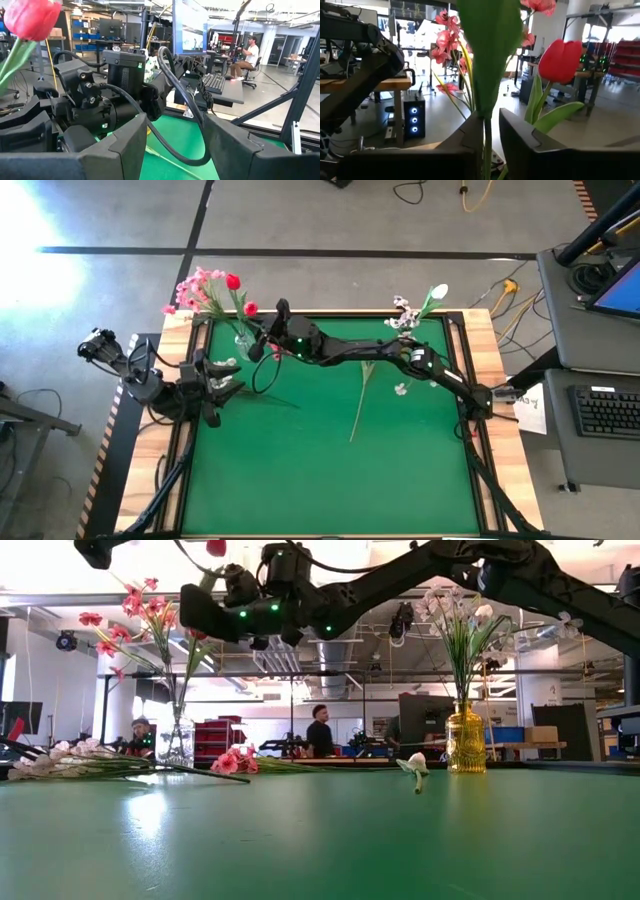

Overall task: Sort flowers into vase by color
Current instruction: Put the red tulip into the transparent vase

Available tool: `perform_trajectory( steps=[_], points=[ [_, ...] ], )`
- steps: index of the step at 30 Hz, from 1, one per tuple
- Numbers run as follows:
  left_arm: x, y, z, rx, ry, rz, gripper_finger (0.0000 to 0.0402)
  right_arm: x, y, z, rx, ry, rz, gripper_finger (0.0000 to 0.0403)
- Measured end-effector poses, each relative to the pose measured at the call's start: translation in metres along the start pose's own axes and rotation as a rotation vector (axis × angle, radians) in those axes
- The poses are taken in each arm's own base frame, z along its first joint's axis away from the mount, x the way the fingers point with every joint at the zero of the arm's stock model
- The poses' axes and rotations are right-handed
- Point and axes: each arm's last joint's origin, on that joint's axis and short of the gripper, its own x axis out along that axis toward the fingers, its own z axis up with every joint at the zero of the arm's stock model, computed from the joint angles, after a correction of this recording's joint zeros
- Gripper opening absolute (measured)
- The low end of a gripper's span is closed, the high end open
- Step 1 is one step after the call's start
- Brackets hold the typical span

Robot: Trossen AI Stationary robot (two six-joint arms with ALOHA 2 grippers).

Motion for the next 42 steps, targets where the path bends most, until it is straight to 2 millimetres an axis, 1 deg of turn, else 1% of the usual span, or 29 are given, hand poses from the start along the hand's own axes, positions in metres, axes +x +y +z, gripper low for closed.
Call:
perform_trajectory(
  steps=[11,13,16,23,31,37,42],
  points=[
    [0.000,0.000,-0.001,0.007,0.004,0.008,0.0181,0.000,0.000,-0.007,0.035,0.067,0.004,0.0156],
    [0.000,0.000,-0.001,0.007,0.004,0.009,0.0181,0.000,0.000,-0.007,0.034,0.068,0.004,0.0169],
    [0.000,0.000,-0.001,0.007,0.004,0.009,0.0181,0.000,-0.001,-0.005,0.037,0.048,0.001,0.0176],
    [0.000,0.000,-0.001,0.009,0.006,0.010,0.0181,0.002,-0.006,0.002,0.040,0.029,-0.009,0.0164],
    [0.000,0.000,-0.001,0.011,0.007,0.011,0.0181,0.003,-0.012,0.002,0.041,0.020,-0.021,0.0147],
    [0.000,0.000,-0.001,0.011,0.007,0.011,0.0181,0.005,-0.022,0.002,0.041,0.008,-0.035,0.0125],
    [0.000,0.000,-0.001,0.010,0.007,0.012,0.0181,0.006,-0.025,0.003,0.041,-0.006,0.010,0.0091]
  ],
)
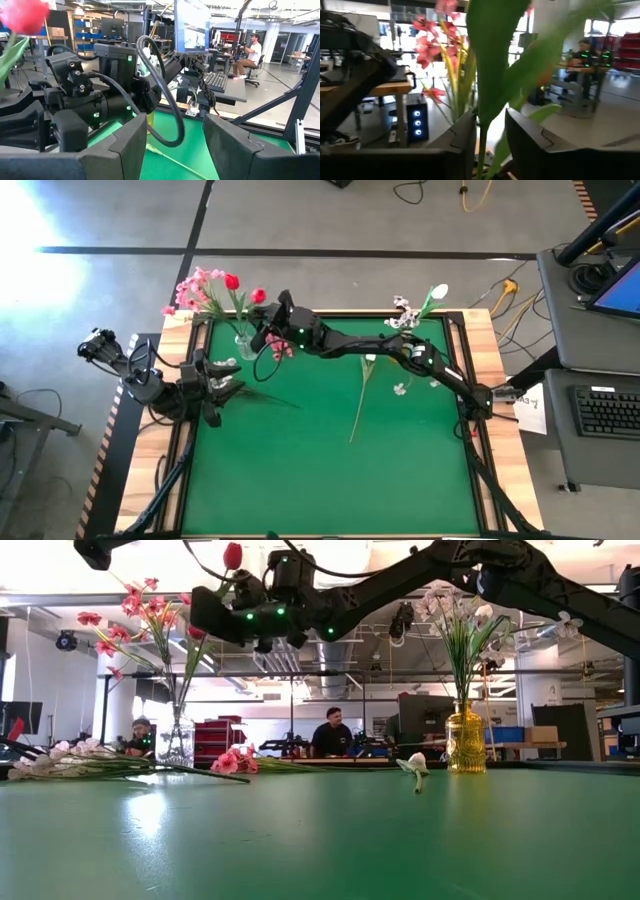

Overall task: Sort flowers into vase by color
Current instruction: Put the red tulip into the transparent vase, then put the white flowers into the yellow vase

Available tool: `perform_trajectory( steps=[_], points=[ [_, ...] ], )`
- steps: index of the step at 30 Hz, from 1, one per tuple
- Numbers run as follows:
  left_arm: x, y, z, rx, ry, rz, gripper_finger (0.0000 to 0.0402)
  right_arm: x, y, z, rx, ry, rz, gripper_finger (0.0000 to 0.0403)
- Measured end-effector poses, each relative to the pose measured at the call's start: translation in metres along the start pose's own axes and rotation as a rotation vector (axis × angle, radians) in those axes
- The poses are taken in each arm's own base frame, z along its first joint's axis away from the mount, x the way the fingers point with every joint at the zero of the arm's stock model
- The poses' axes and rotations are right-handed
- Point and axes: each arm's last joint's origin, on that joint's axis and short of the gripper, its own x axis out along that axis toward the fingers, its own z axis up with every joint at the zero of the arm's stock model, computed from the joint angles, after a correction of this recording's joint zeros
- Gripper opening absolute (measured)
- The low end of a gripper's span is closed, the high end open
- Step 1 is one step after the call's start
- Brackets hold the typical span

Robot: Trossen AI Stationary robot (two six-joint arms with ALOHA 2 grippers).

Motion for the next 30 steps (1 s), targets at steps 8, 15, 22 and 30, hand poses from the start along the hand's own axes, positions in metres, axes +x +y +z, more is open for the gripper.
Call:
perform_trajectory(
  steps=[8,15,22,30],
  points=[
    [0.000,0.001,0.000,0.000,-0.002,0.027,0.0181,0.000,0.000,0.001,0.001,-0.013,0.004,0.0039],
    [0.000,0.001,0.000,0.000,-0.003,0.046,0.0181,0.000,0.000,0.000,-0.010,0.005,0.006,0.0048],
    [0.000,0.003,-0.001,0.017,-0.002,0.096,0.0181,0.000,0.001,-0.007,-0.021,0.074,0.031,0.0122],
    [-0.002,0.011,-0.009,0.083,0.022,0.361,0.0181,-0.002,0.001,-0.011,-0.055,0.158,0.042,0.0221]
  ],
)
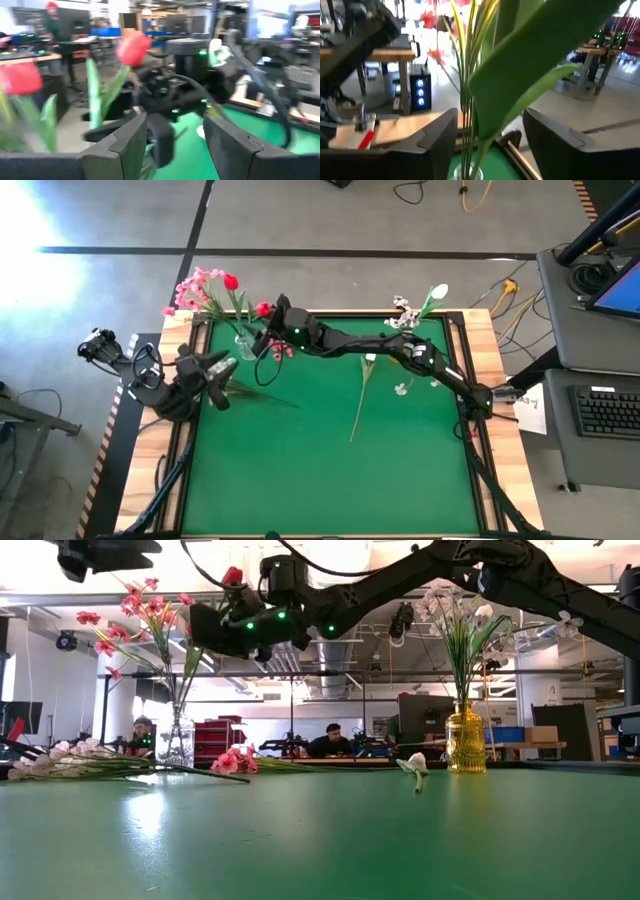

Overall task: Sort flowers into vase by color
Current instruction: Put the white flowers into the yellow vase

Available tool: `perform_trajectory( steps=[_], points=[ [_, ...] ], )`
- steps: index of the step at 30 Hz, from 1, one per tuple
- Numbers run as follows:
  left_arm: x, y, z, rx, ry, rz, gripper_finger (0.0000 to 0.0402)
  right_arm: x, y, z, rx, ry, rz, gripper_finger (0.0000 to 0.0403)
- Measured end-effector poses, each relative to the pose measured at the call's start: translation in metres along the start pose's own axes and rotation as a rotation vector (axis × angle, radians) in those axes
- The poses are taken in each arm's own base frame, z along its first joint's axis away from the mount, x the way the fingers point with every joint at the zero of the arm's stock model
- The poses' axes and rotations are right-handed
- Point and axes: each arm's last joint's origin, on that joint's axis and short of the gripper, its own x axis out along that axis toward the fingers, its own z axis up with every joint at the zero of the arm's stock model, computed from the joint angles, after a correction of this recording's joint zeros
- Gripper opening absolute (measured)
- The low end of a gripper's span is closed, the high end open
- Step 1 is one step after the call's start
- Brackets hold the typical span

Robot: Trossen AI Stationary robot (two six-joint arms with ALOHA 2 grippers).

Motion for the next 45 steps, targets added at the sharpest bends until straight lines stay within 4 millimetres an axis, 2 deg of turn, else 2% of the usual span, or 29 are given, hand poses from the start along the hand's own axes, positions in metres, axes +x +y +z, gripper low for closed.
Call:
perform_trajectory(
  steps=[13,18,24,34,41,45],
  points=[
    [0.000,0.000,-0.001,-0.007,0.003,0.013,0.0181,-0.012,-0.005,0.011,-0.046,0.194,0.016,0.0332],
    [0.000,-0.003,-0.004,-0.013,0.020,-0.056,0.0181,-0.018,-0.006,0.010,-0.058,0.304,0.029,0.0353],
    [0.002,-0.013,-0.008,-0.009,0.050,-0.139,0.0181,-0.029,-0.001,0.006,-0.042,0.469,0.081,0.0359],
    [0.005,-0.025,-0.015,0.018,0.081,-0.184,0.0181,-0.045,0.049,-0.022,-0.073,0.599,0.206,0.0359],
    [0.004,-0.027,-0.016,-0.002,0.104,-0.270,0.0181,-0.057,0.095,-0.041,-0.099,0.554,0.288,0.0359],
    [0.004,-0.029,-0.016,-0.008,0.113,-0.303,0.0181,-0.063,0.110,-0.056,-0.060,0.506,0.302,0.0359]
  ],
)
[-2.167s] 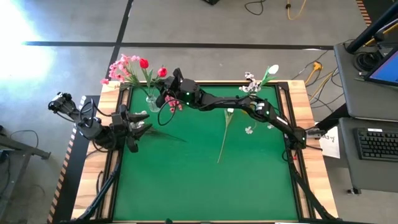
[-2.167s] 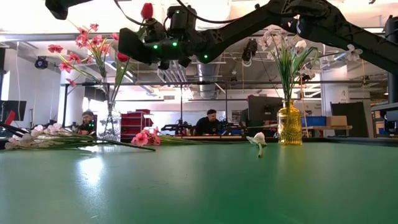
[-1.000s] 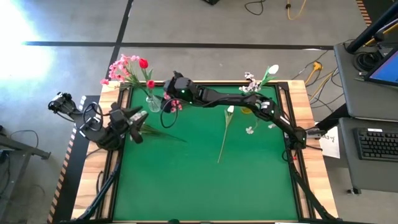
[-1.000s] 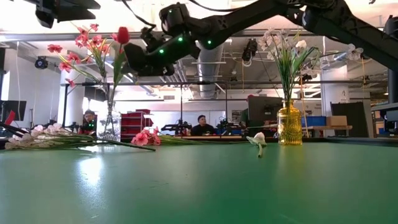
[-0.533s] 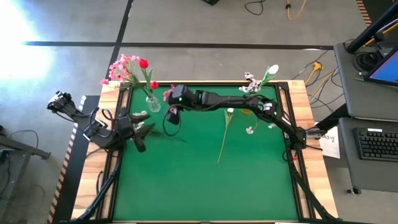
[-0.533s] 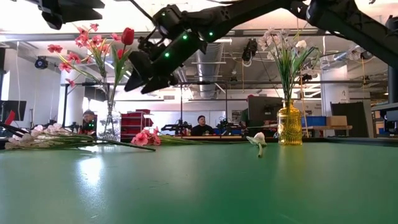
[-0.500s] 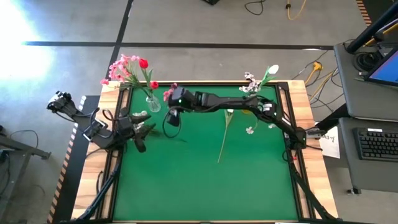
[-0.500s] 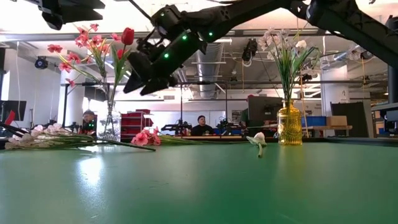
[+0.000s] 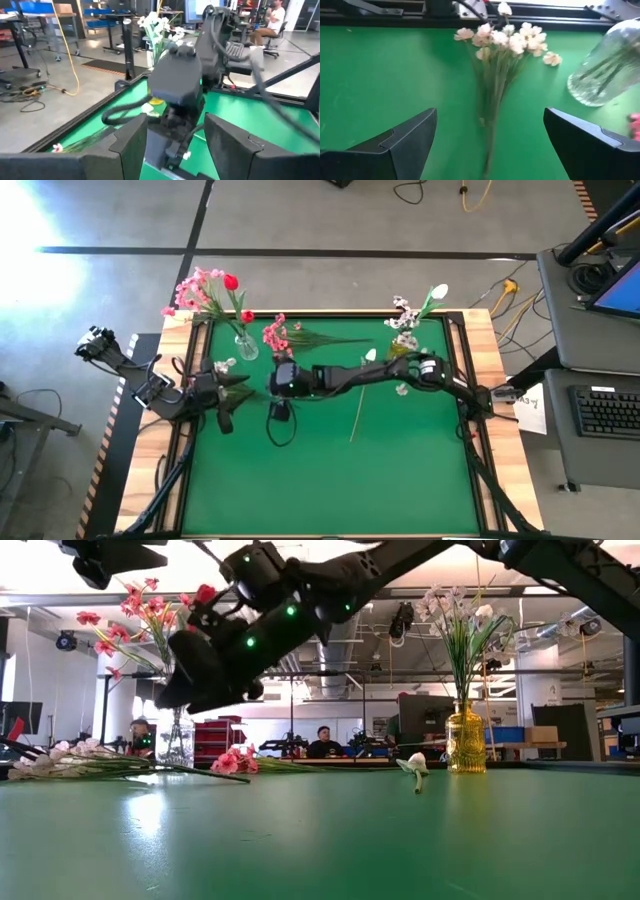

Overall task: Sort flowers into vase by color
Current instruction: Put the white flowers into the yellow vase

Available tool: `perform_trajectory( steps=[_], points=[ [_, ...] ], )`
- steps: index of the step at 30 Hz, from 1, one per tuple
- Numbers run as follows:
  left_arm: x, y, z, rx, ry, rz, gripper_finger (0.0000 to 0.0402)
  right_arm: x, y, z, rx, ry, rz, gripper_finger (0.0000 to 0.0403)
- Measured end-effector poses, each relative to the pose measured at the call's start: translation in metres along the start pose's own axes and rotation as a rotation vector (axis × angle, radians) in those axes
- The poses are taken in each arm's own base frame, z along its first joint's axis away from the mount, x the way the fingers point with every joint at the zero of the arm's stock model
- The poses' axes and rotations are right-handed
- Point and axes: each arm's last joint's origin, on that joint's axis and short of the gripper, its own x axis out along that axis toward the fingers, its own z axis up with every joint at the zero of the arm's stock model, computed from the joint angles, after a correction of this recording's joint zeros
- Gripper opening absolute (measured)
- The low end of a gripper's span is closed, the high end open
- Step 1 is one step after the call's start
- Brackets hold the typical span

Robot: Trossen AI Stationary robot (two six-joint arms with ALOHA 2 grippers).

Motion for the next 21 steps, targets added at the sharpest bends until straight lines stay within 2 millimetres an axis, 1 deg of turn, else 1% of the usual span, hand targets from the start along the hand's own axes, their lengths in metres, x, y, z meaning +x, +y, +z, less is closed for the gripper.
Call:
perform_trajectory(
  steps=[2,7,11,13,17,21],
  points=[
    [0.000,-0.001,0.000,-0.002,0.002,0.000,0.0181,0.003,0.003,-0.008,0.023,-0.024,0.002,0.0359],
    [0.003,-0.005,-0.002,-0.003,0.006,0.001,0.0181,0.006,0.003,-0.022,0.073,-0.091,-0.002,0.0359],
    [0.006,-0.008,-0.003,0.002,0.009,0.001,0.0181,0.012,0.004,-0.031,0.067,-0.147,-0.003,0.0359],
    [0.007,-0.010,-0.004,0.003,0.012,0.003,0.0181,0.019,0.008,-0.037,0.051,-0.167,-0.001,0.0359],
    [0.009,-0.013,-0.006,-0.009,0.018,0.003,0.0181,0.029,0.010,-0.047,0.053,-0.144,-0.006,0.0359],
    [0.010,-0.015,-0.008,-0.012,0.025,0.004,0.0181,0.033,0.006,-0.051,0.080,-0.131,-0.011,0.0358]
  ],
)
